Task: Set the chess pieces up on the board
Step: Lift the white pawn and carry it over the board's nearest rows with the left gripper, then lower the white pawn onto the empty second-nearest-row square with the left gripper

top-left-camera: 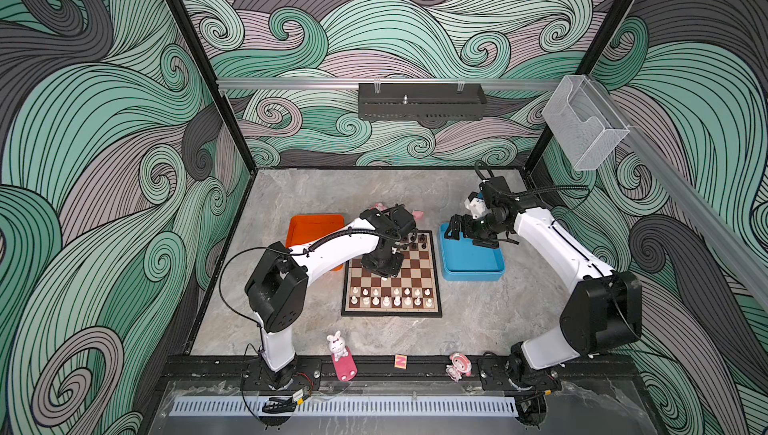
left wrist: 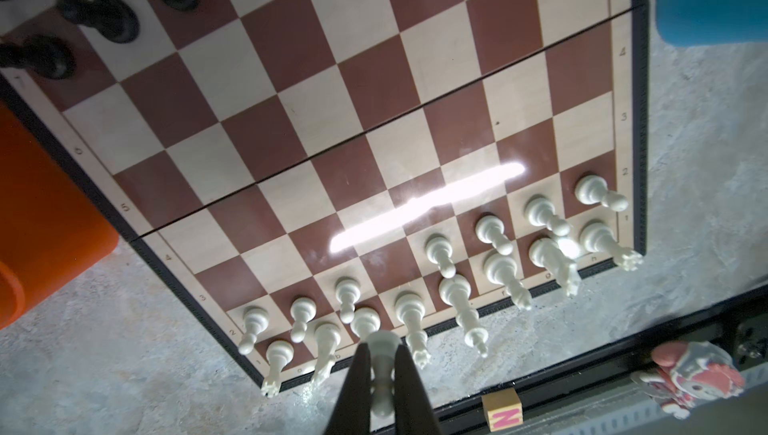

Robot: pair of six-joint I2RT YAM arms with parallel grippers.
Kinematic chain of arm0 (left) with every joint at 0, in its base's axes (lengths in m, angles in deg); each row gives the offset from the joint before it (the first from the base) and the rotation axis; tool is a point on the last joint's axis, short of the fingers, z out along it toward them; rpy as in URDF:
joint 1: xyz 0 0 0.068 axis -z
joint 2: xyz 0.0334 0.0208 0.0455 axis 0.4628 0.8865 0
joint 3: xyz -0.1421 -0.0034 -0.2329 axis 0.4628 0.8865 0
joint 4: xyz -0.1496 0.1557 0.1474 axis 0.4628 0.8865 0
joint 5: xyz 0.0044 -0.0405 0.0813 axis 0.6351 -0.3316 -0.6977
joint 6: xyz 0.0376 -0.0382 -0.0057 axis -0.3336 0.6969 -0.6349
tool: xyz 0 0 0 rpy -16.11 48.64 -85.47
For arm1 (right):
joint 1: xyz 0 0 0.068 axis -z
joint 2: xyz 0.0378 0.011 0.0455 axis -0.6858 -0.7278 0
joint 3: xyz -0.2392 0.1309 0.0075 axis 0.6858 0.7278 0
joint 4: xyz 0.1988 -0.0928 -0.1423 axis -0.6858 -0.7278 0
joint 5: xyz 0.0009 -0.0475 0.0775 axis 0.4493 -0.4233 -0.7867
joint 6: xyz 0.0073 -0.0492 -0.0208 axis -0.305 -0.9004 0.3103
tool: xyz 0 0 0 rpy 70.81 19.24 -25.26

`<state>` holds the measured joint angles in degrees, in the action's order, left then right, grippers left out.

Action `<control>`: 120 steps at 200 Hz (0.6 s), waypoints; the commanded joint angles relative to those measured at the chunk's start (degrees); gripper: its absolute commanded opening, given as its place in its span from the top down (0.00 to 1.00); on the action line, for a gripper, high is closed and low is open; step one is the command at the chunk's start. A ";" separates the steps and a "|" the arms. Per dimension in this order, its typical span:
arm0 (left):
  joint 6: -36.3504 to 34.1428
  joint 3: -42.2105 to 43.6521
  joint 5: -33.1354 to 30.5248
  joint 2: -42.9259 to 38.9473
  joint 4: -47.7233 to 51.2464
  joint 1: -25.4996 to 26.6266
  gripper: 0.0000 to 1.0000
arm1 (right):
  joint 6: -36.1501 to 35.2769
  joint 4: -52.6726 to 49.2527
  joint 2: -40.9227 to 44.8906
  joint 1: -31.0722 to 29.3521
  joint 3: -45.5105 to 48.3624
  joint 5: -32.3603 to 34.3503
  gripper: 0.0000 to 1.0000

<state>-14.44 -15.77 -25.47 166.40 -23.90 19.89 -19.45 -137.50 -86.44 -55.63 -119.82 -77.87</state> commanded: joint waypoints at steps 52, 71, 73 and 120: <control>1.72 2.43 1.11 4.02 -3.06 1.69 0.88 | -0.58 -0.58 0.27 0.22 1.03 0.03 0.01; 1.72 2.77 1.38 4.51 -3.46 1.91 0.88 | -0.63 -0.57 0.11 0.21 1.03 -0.10 0.01; 1.70 2.77 1.38 4.59 -3.43 1.93 0.88 | -0.65 -0.55 0.10 0.21 1.03 -0.03 0.01; 1.33 3.14 1.67 6.01 -4.40 2.11 0.88 | -0.74 -0.53 -0.04 0.21 1.12 0.00 0.01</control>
<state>-13.77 -12.67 -24.36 170.84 -27.75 21.38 -19.53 -137.48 -86.47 -55.59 -119.17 -77.85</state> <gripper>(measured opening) 0.118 0.993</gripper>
